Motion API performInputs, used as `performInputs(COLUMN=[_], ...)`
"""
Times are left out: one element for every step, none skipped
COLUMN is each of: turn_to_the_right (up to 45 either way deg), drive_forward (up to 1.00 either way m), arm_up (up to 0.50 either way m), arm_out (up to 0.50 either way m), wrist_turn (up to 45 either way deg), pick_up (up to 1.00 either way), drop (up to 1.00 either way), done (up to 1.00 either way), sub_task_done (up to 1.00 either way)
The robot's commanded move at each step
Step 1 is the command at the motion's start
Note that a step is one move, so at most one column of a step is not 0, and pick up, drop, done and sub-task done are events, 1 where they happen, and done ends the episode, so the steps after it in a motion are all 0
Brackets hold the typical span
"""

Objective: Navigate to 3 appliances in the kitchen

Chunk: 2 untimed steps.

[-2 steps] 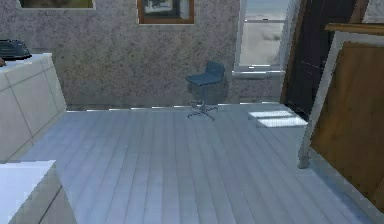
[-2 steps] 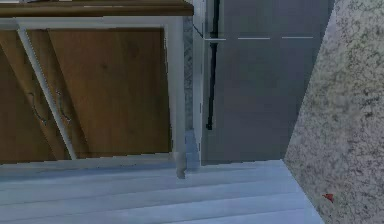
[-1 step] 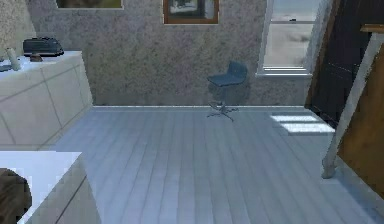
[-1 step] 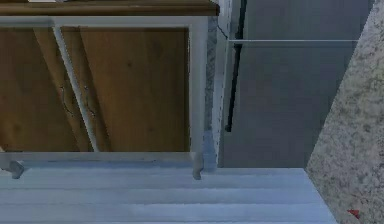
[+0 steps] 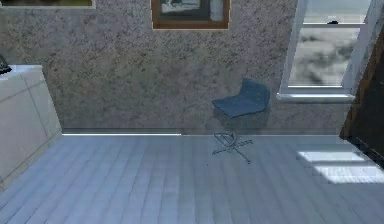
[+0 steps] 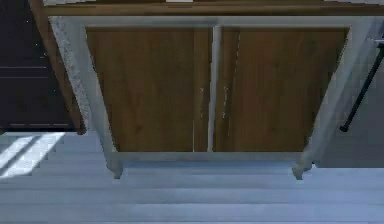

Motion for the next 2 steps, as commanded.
performInputs(turn_to_the_right=[-45.0,0.0], drive_forward=[0.00,0.40], arm_up=[0.00,0.00], arm_out=[0.00,0.00], wrist_turn=[0.0,0.0], pick_up=[0.00,0.00], drop=[0.00,0.00], done=[0.00,0.00], sub_task_done=[0.00,0.00])
